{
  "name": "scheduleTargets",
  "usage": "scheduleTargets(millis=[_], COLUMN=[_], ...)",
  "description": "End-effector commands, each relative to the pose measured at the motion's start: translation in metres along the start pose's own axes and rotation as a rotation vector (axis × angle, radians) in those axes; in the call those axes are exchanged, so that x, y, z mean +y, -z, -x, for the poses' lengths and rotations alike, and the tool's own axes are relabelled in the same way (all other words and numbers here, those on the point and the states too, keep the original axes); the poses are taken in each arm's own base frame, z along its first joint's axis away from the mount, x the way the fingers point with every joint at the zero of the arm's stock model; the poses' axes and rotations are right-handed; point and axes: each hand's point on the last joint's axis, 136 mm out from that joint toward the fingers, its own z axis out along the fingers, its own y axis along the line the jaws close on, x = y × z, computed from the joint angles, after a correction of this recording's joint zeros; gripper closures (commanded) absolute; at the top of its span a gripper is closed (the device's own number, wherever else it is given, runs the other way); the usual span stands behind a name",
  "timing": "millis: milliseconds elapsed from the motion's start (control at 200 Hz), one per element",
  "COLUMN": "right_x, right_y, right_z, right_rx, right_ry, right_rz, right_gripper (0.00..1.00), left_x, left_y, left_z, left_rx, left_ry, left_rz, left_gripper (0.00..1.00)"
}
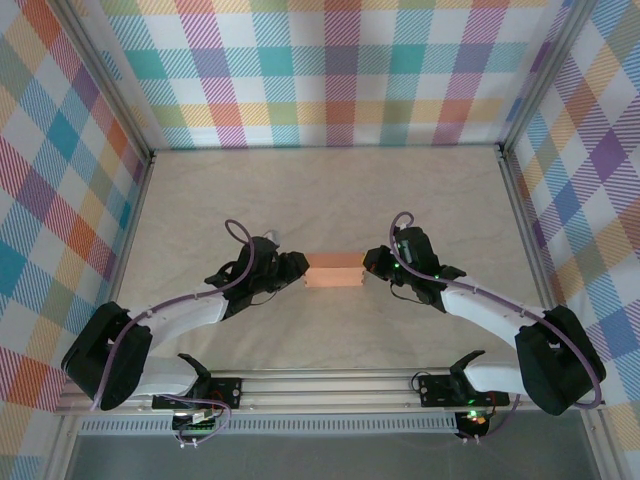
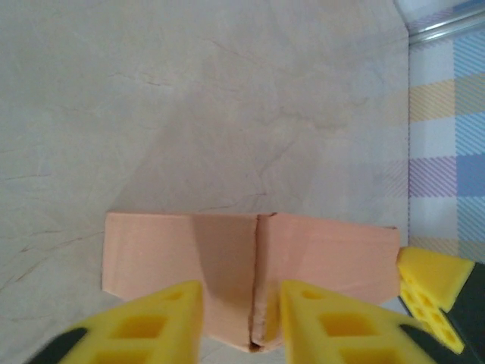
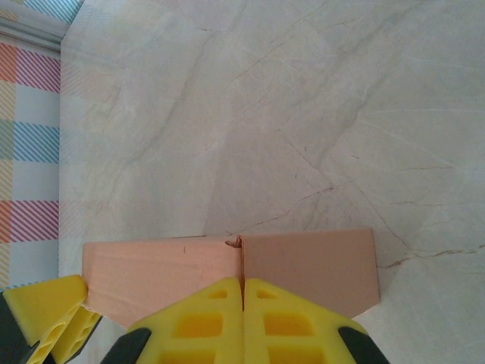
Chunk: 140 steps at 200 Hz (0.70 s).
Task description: Fold the paper box
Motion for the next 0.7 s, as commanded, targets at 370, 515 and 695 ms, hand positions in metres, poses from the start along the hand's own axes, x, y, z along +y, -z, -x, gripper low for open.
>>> scheduleTargets(millis=[370, 515, 695], right_x=[-0.004, 0.013, 0.046], right_y=[0.023, 0.038, 0.043], right_z=[0.010, 0.024, 0.019], right_rx=[-0.014, -0.036, 0.020], right_ry=[0.259, 0.442, 0.801], right_rz=[-0.115, -0.114, 0.012], right_gripper=[0.26, 0.16, 0.12], left_x=[0.035, 0.015, -0.021], left_y=[-0.001, 0.007, 0.022], left_z=[-0.012, -0.003, 0.017], left_rx=[0.060, 0.047, 0.003], left_ry=[-0.026, -0.066, -0.155], left_rz=[0.157, 0.125, 0.055], left_gripper=[0.68, 0.56, 0.31])
